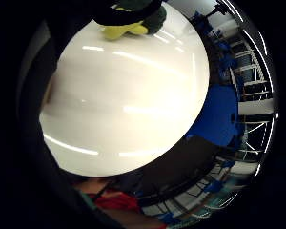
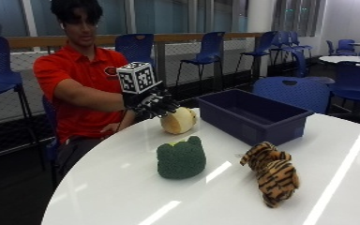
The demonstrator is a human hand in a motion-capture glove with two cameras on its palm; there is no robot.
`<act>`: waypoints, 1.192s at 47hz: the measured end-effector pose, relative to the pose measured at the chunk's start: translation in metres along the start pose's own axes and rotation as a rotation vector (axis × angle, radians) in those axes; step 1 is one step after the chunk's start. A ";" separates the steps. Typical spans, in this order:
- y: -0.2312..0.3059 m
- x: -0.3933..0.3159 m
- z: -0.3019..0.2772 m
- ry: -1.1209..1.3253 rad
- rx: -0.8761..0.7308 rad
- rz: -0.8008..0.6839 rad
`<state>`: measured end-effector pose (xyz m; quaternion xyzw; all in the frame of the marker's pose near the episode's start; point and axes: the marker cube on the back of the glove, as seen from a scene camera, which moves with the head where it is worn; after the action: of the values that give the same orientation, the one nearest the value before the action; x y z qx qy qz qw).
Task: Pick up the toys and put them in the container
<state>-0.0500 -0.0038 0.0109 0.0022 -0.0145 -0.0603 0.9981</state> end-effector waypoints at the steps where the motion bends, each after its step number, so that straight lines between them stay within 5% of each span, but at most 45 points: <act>1: -0.001 -0.006 0.001 -0.011 -0.005 -0.009; 23: -0.051 -0.071 0.073 0.166 -0.136 -0.081; 45: -0.060 -0.079 0.061 0.281 -0.050 -0.185; 56: -0.099 -0.042 0.000 0.160 0.042 -0.113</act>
<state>-0.1038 -0.0973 0.0088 0.0290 0.0640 -0.1158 0.9908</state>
